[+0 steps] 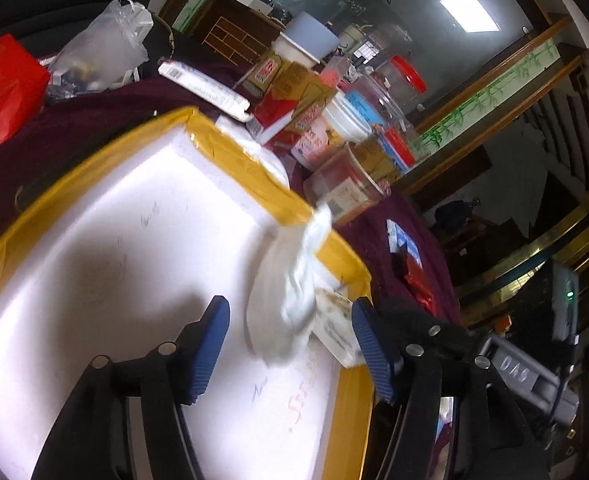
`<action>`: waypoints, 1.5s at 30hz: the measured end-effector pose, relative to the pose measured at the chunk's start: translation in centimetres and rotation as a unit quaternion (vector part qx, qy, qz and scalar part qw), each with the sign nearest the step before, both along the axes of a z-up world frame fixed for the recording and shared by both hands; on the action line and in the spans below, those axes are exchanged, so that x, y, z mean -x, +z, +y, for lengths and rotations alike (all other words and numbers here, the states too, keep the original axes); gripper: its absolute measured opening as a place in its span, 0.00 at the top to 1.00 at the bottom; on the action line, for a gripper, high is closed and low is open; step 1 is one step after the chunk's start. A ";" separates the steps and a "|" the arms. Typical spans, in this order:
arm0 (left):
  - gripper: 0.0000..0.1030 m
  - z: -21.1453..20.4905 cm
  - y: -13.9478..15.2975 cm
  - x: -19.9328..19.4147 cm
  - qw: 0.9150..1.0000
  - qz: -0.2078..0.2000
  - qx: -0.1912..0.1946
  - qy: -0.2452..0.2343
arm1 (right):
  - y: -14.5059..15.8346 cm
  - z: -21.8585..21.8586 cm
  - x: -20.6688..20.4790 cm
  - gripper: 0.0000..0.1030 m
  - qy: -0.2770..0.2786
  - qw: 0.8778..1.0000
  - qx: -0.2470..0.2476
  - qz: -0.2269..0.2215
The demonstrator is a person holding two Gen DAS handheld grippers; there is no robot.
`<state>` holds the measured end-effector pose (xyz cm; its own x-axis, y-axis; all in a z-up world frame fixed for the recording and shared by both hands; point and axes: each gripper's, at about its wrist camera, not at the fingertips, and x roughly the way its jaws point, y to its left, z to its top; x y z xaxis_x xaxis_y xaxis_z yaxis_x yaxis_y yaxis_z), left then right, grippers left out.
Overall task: Organize soft objects
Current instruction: 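Withdraw the left gripper from the tray toward the clear strip bag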
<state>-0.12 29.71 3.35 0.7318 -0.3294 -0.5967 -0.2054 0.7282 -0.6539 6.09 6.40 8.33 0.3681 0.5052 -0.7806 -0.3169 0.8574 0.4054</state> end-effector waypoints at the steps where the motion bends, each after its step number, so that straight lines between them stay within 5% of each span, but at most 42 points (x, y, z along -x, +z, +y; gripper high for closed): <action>1: 0.35 -0.1 -0.2 0.1 1.000 0.001 0.003 -0.001 | 0.3 -0.3 0.3 0.31 -0.004 1.000 0.005 -0.008; 8: 0.35 -1.6 -1.5 1.6 1.000 0.021 -0.002 -0.014 | 2.3 -3.7 6.2 0.31 0.019 0.997 0.018 -0.073; 14: 0.35 -2.2 0.6 2.3 0.999 -0.018 -0.015 -0.026 | 3.9 -9.1 11.6 0.26 -0.002 0.989 0.045 -0.140; 17: 0.35 -4.1 3.0 3.6 0.997 -0.043 -0.044 -0.042 | 5.6 -13.0 14.3 0.12 -0.040 0.977 0.061 -0.202; 20: 0.31 -7.0 5.7 5.8 0.992 -0.076 -0.082 -0.060 | 6.7 -17.3 16.9 0.00 -0.104 0.951 0.085 -0.277; 22: 0.26 -9.3 7.5 7.5 0.985 -0.098 -0.124 -0.068 | 6.9 -19.3 17.4 0.00 -0.131 0.939 0.096 -0.303; 26: 0.04 -13.7 10.2 10.2 0.967 -0.139 -0.200 -0.074 | 6.7 -23.7 17.2 0.00 -0.179 0.931 0.100 -0.302; 28: 0.02 -15.1 10.9 11.3 0.963 -0.153 -0.208 -0.074 | 6.4 -25.8 17.2 0.00 -0.199 0.930 0.087 -0.295; 33: 0.02 -17.6 11.2 11.9 0.965 -0.148 -0.196 -0.093 | 5.8 -29.8 16.7 0.00 -0.243 0.924 0.087 -0.282; 39: 0.02 -20.1 10.8 12.1 0.958 -0.140 -0.231 -0.095 | 4.8 -32.9 15.3 0.00 -0.282 0.906 0.117 -0.293; 45: 0.02 -20.5 8.9 10.8 0.965 -0.098 -0.226 -0.094 | 2.9 -35.2 14.9 0.00 -0.323 0.889 0.126 -0.298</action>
